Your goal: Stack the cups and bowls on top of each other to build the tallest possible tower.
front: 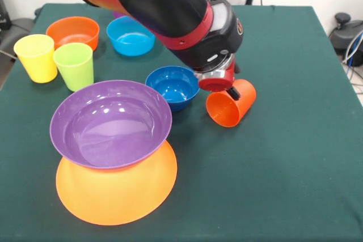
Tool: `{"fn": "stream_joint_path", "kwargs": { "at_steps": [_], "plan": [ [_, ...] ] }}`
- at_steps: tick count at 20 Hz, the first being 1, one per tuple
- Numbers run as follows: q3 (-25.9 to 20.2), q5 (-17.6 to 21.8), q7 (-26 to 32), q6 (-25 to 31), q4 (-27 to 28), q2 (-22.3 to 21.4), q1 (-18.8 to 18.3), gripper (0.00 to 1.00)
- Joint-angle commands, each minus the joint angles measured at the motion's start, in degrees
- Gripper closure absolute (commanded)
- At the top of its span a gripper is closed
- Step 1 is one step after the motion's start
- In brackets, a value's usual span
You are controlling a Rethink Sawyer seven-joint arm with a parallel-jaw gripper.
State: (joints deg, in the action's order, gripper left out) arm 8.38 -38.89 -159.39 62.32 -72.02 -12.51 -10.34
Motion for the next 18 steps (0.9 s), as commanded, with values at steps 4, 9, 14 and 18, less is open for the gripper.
{"fn": "stream_joint_path", "kwargs": {
  "at_steps": [4, 9, 14, 18],
  "plan": [
    [-8.48, 3.14, 8.06, -7.95, -4.74, 1.77, -1.36, 0.00],
    [-8.71, 2.73, 7.16, -10.63, -6.02, 0.92, -1.45, 0.00],
    [-9.36, 2.68, 7.13, -10.95, -6.49, -0.11, -2.13, 0.00],
    [-9.27, 2.61, 5.95, -9.53, -6.95, -2.23, -2.15, 0.00]
  ]
}}
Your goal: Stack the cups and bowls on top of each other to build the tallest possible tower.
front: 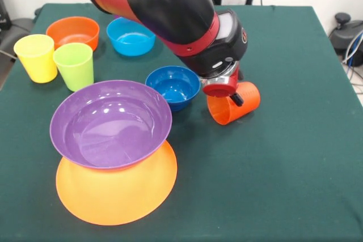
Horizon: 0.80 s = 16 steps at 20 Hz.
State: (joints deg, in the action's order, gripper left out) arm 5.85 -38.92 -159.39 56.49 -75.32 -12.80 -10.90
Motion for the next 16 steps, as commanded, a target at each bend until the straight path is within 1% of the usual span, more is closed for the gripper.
{"fn": "stream_joint_path", "kwargs": {
  "at_steps": [1, 4, 8, 13, 15, 16],
  "plan": [
    [-6.67, 2.71, 5.73, -3.22, -3.68, -2.37, -1.64, 0.00],
    [-5.70, 3.59, 4.85, -0.42, -3.56, -3.86, -2.07, 0.00],
    [-5.53, 4.54, 5.35, 0.62, -3.03, -4.00, -2.80, 0.00],
    [-5.48, 5.33, 5.57, 0.78, -2.72, -3.90, -3.39, 0.00],
    [-5.75, 5.56, 5.68, 0.21, -2.98, -3.87, -3.54, 0.00],
    [-5.39, 5.83, 5.26, -1.12, -2.80, -3.72, -3.12, 0.00]
  ]
}}
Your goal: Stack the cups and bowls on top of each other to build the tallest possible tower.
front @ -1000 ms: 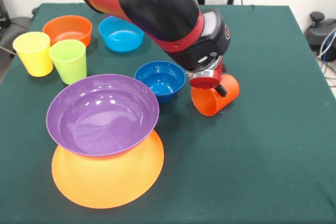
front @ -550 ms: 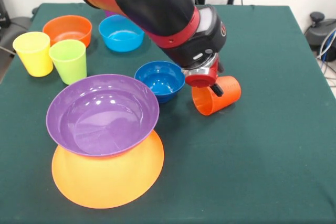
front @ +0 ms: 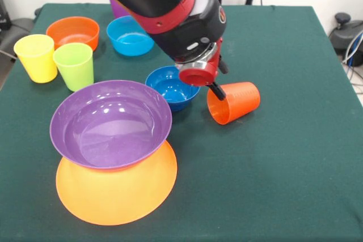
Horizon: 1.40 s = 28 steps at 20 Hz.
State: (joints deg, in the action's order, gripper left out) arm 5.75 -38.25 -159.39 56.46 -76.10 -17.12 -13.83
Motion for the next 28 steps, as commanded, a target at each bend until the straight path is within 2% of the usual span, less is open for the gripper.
{"fn": "stream_joint_path", "kwargs": {
  "at_steps": [1, 8, 16, 22, 28],
  "plan": [
    [-5.41, 5.15, 5.07, -1.42, -2.05, 0.67, -0.21, 0.00],
    [-7.84, 5.02, 6.84, -3.37, -2.63, 3.17, -1.64, 0.00],
    [-8.97, 4.95, 9.18, -7.99, -6.40, 3.17, -2.95, 0.00],
    [-9.57, 6.84, 10.21, -9.72, -4.62, 5.21, -4.58, 0.00],
    [-10.85, 7.79, 9.98, -11.85, -6.74, 4.75, -5.49, 0.00]
  ]
}}
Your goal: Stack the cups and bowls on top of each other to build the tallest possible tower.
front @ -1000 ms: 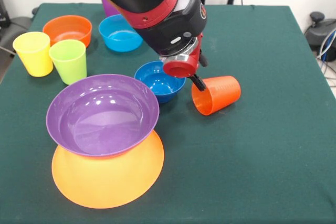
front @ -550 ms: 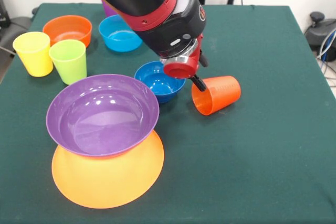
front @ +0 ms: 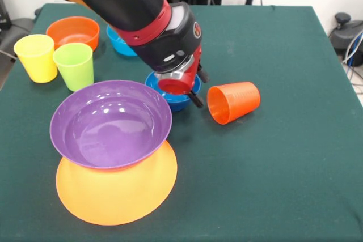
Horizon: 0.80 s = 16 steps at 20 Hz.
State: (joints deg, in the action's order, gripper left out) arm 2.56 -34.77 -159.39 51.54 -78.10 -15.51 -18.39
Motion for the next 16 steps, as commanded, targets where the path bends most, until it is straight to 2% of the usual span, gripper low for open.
{"fn": "stream_joint_path", "kwargs": {
  "at_steps": [1, 9, 13, 16],
  "plan": [
    [-8.21, 4.41, 10.33, -7.46, -5.42, 3.14, -1.28, 0.00],
    [-13.57, 4.54, 12.65, -10.90, -12.79, 1.87, -3.92, 0.00],
    [-15.54, 5.10, 12.46, -9.90, -16.50, -0.19, -4.83, 0.00],
    [-16.44, 5.82, 11.54, -7.89, -16.97, -1.43, -5.10, 0.00]
  ]
}}
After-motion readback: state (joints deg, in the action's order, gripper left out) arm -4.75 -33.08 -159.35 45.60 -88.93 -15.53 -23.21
